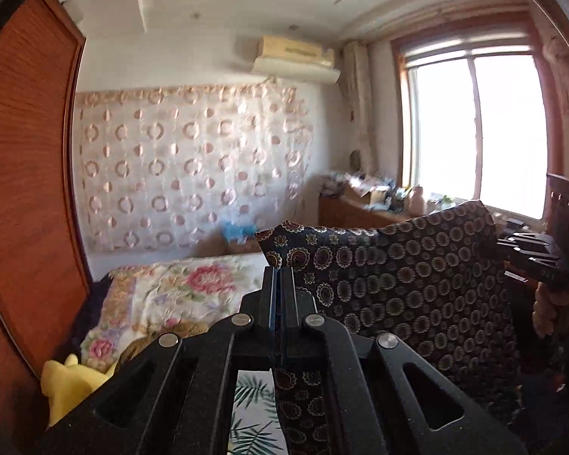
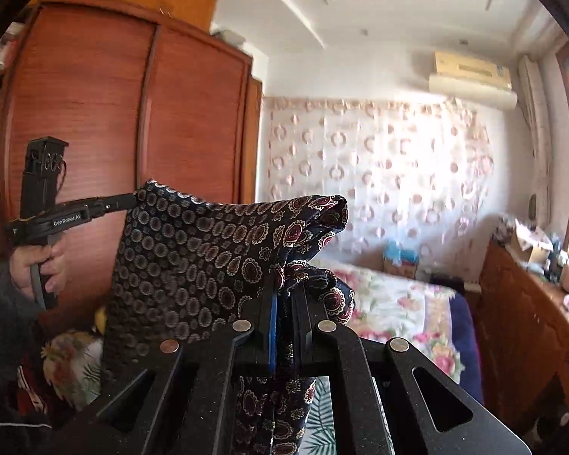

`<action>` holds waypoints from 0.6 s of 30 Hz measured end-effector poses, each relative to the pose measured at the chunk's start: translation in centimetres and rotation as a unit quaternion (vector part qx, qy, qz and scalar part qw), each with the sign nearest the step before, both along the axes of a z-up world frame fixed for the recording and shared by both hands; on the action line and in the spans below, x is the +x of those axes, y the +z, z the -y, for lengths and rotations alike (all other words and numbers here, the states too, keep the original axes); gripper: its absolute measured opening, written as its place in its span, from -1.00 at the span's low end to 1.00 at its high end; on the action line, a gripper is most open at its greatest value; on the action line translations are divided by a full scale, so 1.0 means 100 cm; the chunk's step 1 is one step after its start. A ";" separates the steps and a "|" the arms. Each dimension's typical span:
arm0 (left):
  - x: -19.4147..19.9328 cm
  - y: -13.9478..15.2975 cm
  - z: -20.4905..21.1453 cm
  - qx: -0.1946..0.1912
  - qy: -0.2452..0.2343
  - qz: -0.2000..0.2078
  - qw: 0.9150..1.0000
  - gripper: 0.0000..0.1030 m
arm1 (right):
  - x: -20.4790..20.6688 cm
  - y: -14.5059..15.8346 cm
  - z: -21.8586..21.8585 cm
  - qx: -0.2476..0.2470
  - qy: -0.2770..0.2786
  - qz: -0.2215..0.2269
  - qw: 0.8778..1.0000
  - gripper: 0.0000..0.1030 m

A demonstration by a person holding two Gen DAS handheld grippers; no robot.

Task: Fold small clothes
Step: 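Grasp the shirt with the left gripper while the right gripper lifts it, then lay the folded navy shirt flat on the quilt and open both grippers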

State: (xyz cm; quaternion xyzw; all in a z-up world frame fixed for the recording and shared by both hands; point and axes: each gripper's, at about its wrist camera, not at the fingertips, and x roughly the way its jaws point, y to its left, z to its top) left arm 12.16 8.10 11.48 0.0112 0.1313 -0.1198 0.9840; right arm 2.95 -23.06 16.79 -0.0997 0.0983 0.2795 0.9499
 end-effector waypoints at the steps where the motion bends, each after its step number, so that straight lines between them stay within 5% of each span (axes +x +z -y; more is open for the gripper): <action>1: 0.019 -0.015 -0.001 0.013 0.009 -0.013 1.000 -0.97 | 0.018 -0.002 -0.002 -0.006 -0.010 -0.015 1.000 -0.89; 5: 0.075 -0.075 0.002 0.082 0.034 -0.082 0.993 -0.80 | 0.110 -0.056 -0.006 -0.047 -0.083 -0.128 0.987 -0.73; 6: 0.080 -0.087 0.002 0.081 0.024 -0.098 0.992 -0.56 | 0.124 -0.068 -0.009 -0.057 -0.099 -0.148 0.982 -0.63; 7: 0.080 -0.095 0.002 0.079 0.022 -0.109 0.991 -0.30 | 0.134 -0.080 -0.009 -0.067 -0.111 -0.155 0.979 -0.56; 9: 0.079 -0.111 0.000 0.069 0.012 -0.129 0.989 -0.13 | 0.146 -0.099 -0.008 -0.079 -0.119 -0.158 0.977 -0.32; 13: 0.065 -0.122 0.003 0.062 -0.001 -0.147 0.987 0.27 | 0.157 -0.106 -0.013 -0.076 -0.114 -0.183 0.974 -0.16; 18: 0.045 -0.129 0.006 0.052 -0.005 -0.161 0.986 0.41 | 0.144 -0.110 -0.012 -0.070 -0.108 -0.189 0.973 -0.10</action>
